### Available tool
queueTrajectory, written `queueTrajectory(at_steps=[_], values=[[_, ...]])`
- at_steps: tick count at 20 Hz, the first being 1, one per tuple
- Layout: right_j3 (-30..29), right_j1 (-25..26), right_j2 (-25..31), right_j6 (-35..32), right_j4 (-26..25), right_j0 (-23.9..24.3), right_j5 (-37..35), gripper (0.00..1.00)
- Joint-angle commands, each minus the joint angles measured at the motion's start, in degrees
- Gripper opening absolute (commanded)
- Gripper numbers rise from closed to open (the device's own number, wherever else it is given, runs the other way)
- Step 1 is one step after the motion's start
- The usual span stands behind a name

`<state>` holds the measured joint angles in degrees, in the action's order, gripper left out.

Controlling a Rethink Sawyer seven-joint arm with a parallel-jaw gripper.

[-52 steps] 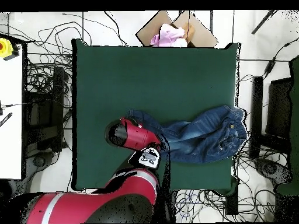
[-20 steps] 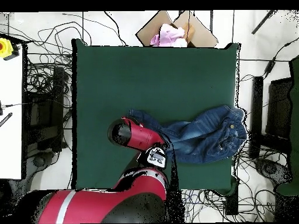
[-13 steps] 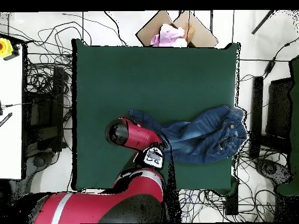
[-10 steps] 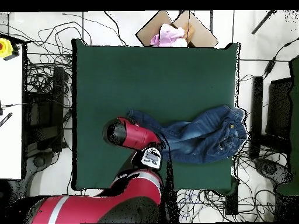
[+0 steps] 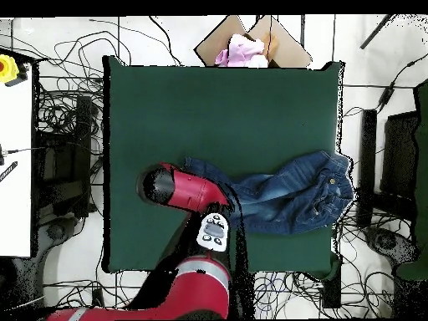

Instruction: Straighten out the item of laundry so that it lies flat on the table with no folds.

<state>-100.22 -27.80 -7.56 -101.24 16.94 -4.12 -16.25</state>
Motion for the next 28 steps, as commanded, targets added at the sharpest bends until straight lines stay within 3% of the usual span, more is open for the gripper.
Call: queueTrajectory(at_steps=[1, 2, 7, 18, 23, 28], values=[[-1.50, -0.67, 1.50, -11.01, 0.24, -1.27, -1.08, 0.00], [-1.02, -0.28, 0.97, -10.21, -0.65, -1.29, 0.28, 1.00], [-3.40, -0.91, 0.29, -10.22, -2.22, -1.48, 5.32, 1.00], [-5.56, -0.22, 0.92, -8.57, -4.50, 2.16, 8.58, 1.00], [-4.02, 3.64, -0.88, -7.70, -6.62, 2.82, 10.90, 1.00], [-2.54, 10.53, 3.73, -6.65, -8.78, 8.44, 13.91, 1.00]])
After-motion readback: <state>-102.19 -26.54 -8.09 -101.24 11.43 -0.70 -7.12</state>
